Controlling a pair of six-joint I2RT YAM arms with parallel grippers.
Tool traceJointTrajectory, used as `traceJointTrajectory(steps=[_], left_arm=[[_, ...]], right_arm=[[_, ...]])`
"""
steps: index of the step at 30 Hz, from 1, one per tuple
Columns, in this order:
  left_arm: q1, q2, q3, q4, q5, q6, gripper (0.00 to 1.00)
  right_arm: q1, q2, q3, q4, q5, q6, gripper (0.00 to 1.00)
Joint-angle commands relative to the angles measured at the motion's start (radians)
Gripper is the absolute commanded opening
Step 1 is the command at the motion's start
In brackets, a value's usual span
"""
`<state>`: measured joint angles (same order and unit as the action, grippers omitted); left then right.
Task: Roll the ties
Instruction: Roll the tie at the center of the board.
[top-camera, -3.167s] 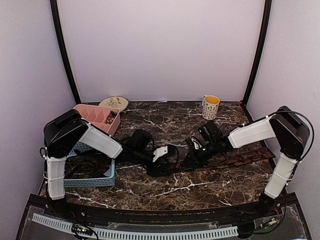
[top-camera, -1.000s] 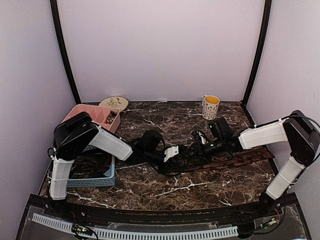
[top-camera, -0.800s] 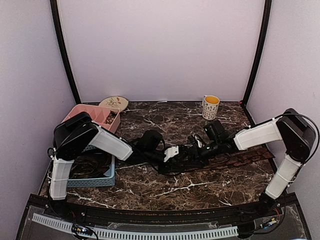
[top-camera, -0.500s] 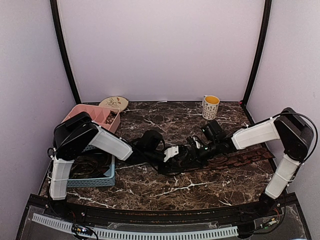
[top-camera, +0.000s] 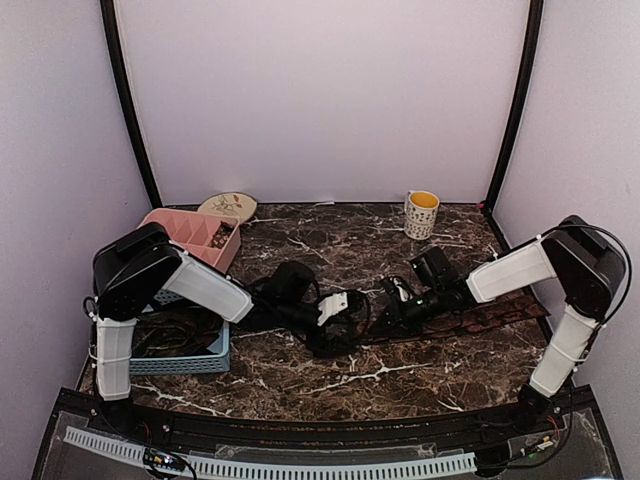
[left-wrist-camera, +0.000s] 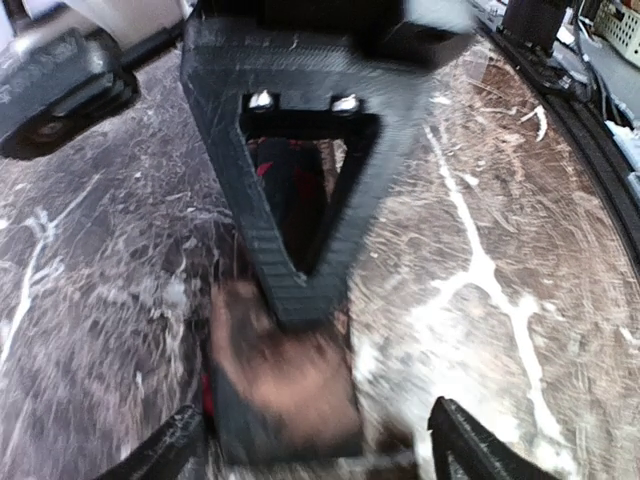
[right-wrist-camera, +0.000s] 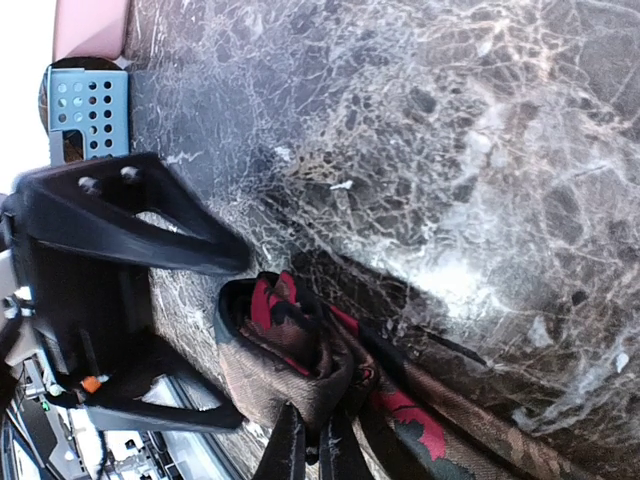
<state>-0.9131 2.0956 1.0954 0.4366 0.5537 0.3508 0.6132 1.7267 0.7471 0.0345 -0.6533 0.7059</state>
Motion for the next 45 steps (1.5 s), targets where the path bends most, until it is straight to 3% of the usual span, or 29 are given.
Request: traceJointTrajectory(steps=[1,2,5,8,11,14,19,29,34,37,39,42,45], left_arm=[[0.002,-0.189,-0.150,0.201,-0.071,-0.063,0.94],[0.002,-0.214,-0.195,0.275,-0.106,-0.083,0.98],[0.003,-0.229,-0.288,0.491,-0.249,-0.256,0.99],[0.030,-0.193,-0.241,0.382,-0.064,-0.205,0.99],[0.031,-0.131,-0.169,0.303,0.010,-0.179,0.99],[-0.012,-0.076,-0.158,0.345,-0.008,-0.105,0.99],[-0.043,0.044,-0.050,0.279,0.001,-0.062,0.95],[-0.043,0.144,0.007,0.285,-0.041,-0.039,0.71],[-0.040,0.166,0.055,0.217,-0.042,-0.029,0.81],[-0.040,0.183,0.101,0.147,0.008,-0.010,0.56],[-0.040,0.176,0.103,0.110,0.013,0.009,0.45],[-0.036,0.133,0.049,0.079,-0.005,0.043,0.35],[-0.022,0.091,-0.007,0.073,0.002,0.032,0.31]], right_arm=[[-0.014,0.037,-0.035,0.002,0.025,-0.026,0.00],[-0.016,0.038,-0.035,0.006,0.022,-0.026,0.00],[-0.020,0.040,-0.034,0.009,0.014,-0.030,0.00],[-0.023,0.036,-0.032,0.009,0.007,-0.034,0.00],[-0.023,0.026,-0.034,0.010,-0.001,-0.033,0.00],[-0.023,0.022,-0.033,0.015,-0.010,-0.032,0.00],[-0.023,0.020,-0.032,0.023,-0.022,-0.026,0.00],[-0.021,0.009,-0.047,0.056,-0.049,-0.008,0.00],[-0.019,0.001,-0.055,0.064,-0.053,-0.009,0.00],[-0.019,-0.002,-0.057,0.067,-0.060,-0.006,0.00],[-0.018,-0.017,-0.056,0.067,-0.063,-0.002,0.06],[-0.020,-0.061,-0.046,0.048,-0.054,-0.003,0.24],[-0.019,-0.085,-0.025,0.032,-0.059,0.003,0.35]])
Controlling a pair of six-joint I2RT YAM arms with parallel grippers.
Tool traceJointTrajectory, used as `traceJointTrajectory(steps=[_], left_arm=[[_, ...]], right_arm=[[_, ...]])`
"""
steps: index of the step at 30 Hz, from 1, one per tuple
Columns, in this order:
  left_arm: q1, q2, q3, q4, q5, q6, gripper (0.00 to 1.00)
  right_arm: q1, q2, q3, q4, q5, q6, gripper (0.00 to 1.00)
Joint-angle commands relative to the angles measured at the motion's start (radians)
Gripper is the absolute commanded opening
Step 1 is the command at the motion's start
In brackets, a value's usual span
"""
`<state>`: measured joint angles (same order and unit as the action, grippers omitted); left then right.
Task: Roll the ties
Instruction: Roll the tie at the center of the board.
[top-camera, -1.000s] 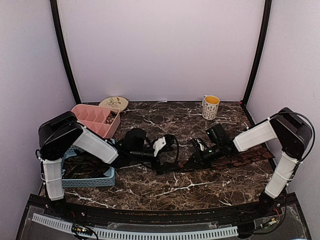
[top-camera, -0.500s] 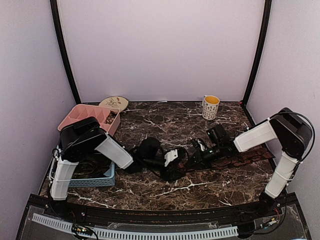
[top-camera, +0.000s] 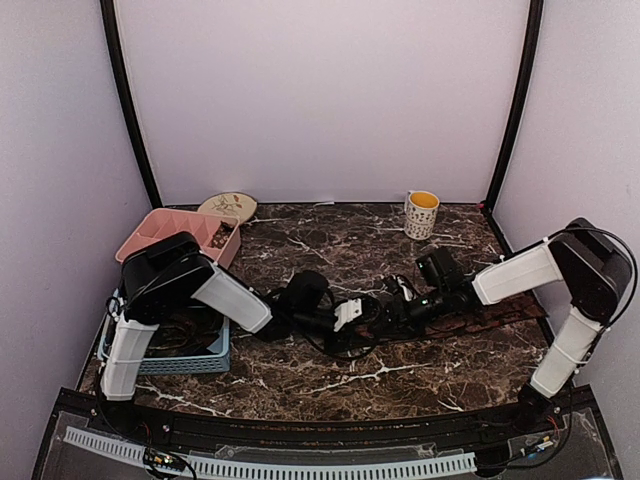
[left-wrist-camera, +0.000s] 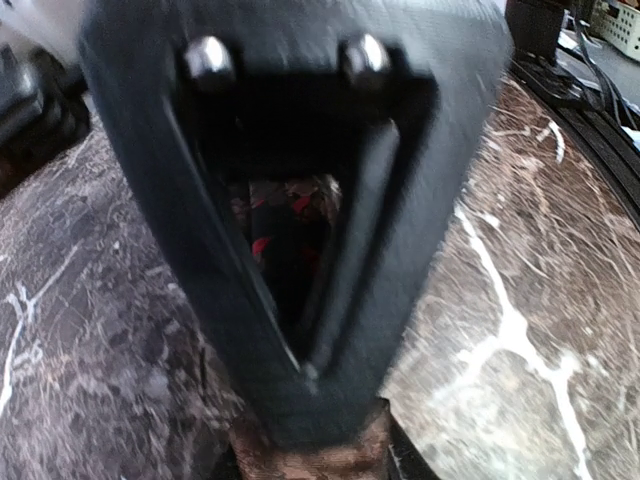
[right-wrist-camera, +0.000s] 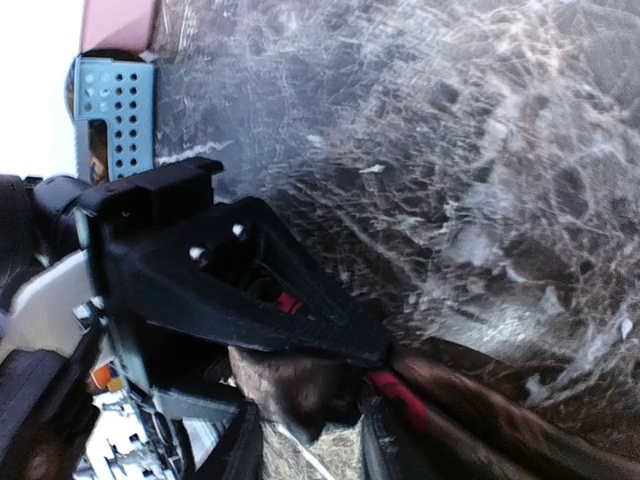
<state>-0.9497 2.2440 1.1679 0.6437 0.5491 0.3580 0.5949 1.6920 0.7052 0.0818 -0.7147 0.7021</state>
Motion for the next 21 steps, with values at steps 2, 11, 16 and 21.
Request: traceJointTrajectory(steps=[2,11,16,21], left_arm=[[0.018,-0.076,-0.103,-0.142,0.001,0.027,0.29],[0.027,-0.121,-0.165,-0.153,-0.008,0.019,0.28],[0.035,-0.135,-0.186,-0.139,0.002,0.014,0.28],[0.049,-0.155,-0.208,-0.144,0.010,0.022,0.28]], right_arm=[[0.009,-0.045,0.025,-0.001,-0.012,0.023,0.38],[0.093,0.049,0.092,0.016,-0.019,0.041,0.39],[0.112,0.080,0.122,0.006,-0.024,0.034,0.31],[0.124,0.105,0.149,0.002,-0.024,0.032,0.03]])
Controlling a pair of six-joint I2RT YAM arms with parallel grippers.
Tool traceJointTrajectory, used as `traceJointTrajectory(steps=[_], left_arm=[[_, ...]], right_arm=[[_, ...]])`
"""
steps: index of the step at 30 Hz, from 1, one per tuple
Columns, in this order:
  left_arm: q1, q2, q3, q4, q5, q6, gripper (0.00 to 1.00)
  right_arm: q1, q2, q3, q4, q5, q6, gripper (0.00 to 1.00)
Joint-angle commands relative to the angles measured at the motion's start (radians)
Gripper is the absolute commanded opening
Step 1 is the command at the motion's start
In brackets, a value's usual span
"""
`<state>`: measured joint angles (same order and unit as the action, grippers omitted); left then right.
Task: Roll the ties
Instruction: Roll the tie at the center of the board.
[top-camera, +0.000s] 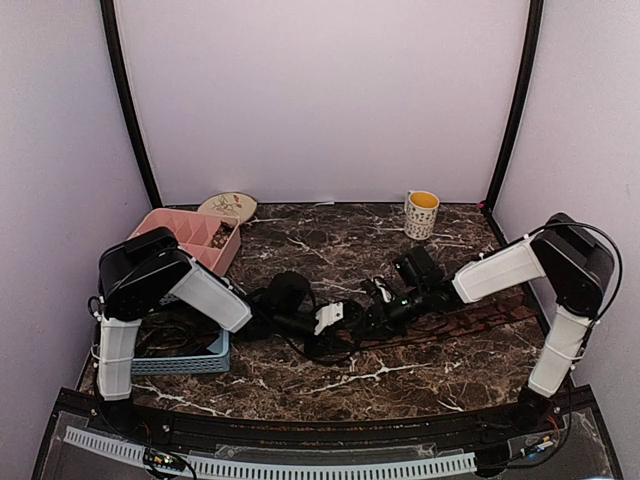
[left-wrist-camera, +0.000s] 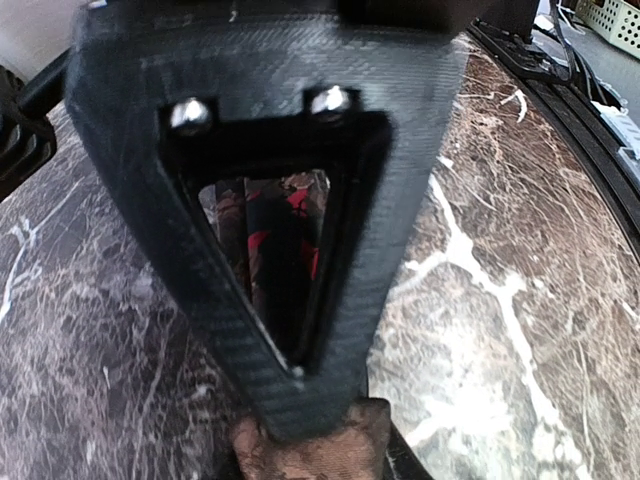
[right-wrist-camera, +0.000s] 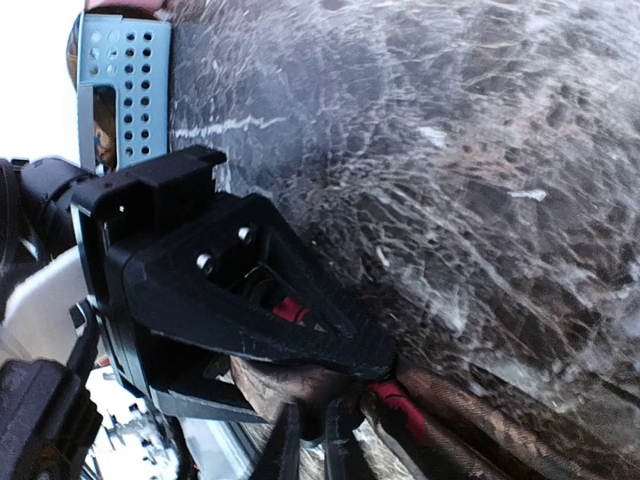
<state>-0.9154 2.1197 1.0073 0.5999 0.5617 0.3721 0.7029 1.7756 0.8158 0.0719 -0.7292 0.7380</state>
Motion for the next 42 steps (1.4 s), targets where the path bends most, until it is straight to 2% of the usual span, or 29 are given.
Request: traceJointTrajectory(steps=[1,11,12,14,16,19,29,36,39,42], left_arm=[[0.019,-0.036,-0.054,-0.101,0.001,0.013,0.29],[0.032,-0.048,-0.064,-0.099,0.020,0.031,0.33],[0.032,-0.048,-0.063,-0.098,0.017,0.029,0.36],[0.032,-0.055,-0.072,-0.086,0.002,0.020,0.50],[0.036,-0.071,-0.101,-0.039,-0.004,-0.002,0.59],[0.043,-0.087,-0.151,0.055,-0.001,-0.045,0.63],[0.034,-0.010,-0.211,0.418,0.058,-0.270,0.65],[0.003,0.082,-0.176,0.571,0.039,-0.384,0.63],[0.001,0.111,-0.164,0.586,0.031,-0.402,0.56],[0.001,0.098,-0.160,0.501,0.020,-0.355,0.46]], right_arm=[[0.016,0.024,0.044,0.008,-0.005,-0.009,0.00],[0.017,0.050,0.047,0.009,0.007,-0.020,0.00],[0.017,0.050,0.045,0.008,0.013,-0.022,0.00],[0.014,0.055,0.045,-0.006,0.028,-0.032,0.00],[0.011,0.064,0.042,-0.019,0.046,-0.045,0.00],[0.010,0.074,0.031,-0.023,0.059,-0.055,0.00],[0.009,0.093,-0.009,-0.007,0.091,-0.064,0.00],[0.013,0.086,-0.031,0.032,0.100,-0.037,0.00],[0.015,0.083,-0.041,0.044,0.099,-0.028,0.00],[0.015,0.073,-0.046,0.050,0.103,-0.023,0.00]])
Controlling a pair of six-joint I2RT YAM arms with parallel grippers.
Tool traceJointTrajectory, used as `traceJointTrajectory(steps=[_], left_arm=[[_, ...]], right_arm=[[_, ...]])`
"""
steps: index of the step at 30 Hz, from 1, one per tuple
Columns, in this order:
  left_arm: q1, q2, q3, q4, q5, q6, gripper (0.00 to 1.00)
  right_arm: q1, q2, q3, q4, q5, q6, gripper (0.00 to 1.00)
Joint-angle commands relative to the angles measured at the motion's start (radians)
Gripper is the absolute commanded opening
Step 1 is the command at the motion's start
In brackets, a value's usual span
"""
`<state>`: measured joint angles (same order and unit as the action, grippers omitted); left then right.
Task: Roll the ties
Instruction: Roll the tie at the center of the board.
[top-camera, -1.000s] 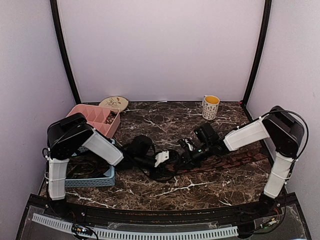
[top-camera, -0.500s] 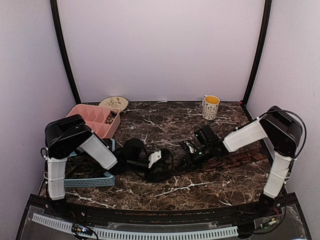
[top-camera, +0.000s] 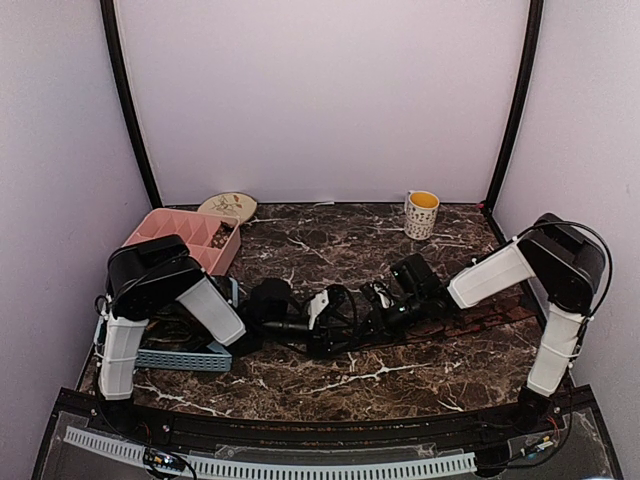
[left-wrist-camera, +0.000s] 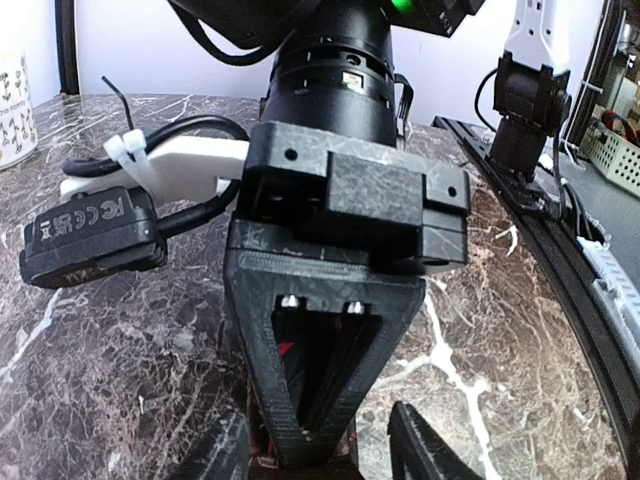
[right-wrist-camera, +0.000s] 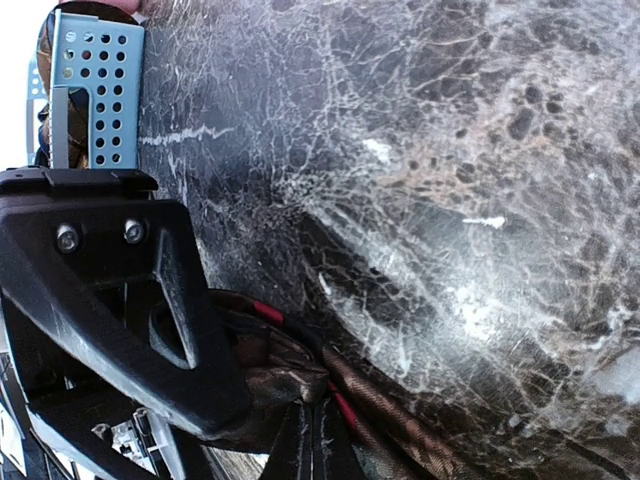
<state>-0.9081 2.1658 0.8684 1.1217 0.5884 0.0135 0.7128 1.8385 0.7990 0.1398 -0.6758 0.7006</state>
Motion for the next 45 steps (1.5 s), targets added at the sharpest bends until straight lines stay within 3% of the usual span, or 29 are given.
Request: traceJointTrajectory(steps=[1,6,13,21,31,38,42,45], left_arm=[[-0.006,0.041,-0.026,-0.047,-0.014,0.020,0.46],[0.001,-0.055,-0.071,-0.125,-0.066,0.083,0.63],[0.012,-0.218,-0.058,-0.312,-0.122,0.174,0.71],[-0.005,-0.197,-0.015,-0.262,-0.115,0.079,0.80],[-0.013,-0.117,-0.096,-0.074,-0.135,-0.046,0.80],[-0.041,-0.023,-0.040,-0.093,-0.141,-0.040,0.77],[-0.041,-0.003,-0.038,-0.083,-0.136,-0.039,0.66],[-0.041,-0.002,-0.039,-0.086,-0.124,-0.027,0.49]], right_arm=[[0.005,0.008,-0.027,-0.019,0.053,0.013,0.00],[0.005,0.016,-0.021,-0.031,0.054,0.008,0.00],[0.005,0.018,-0.028,-0.039,0.066,0.009,0.00],[0.001,0.027,-0.041,-0.043,0.077,0.011,0.00],[-0.016,0.015,-0.074,-0.041,0.085,0.007,0.00],[-0.016,0.017,-0.083,-0.027,0.081,0.014,0.00],[-0.016,0.013,-0.083,-0.026,0.081,0.015,0.00],[-0.016,0.012,-0.082,-0.012,0.072,0.021,0.00]])
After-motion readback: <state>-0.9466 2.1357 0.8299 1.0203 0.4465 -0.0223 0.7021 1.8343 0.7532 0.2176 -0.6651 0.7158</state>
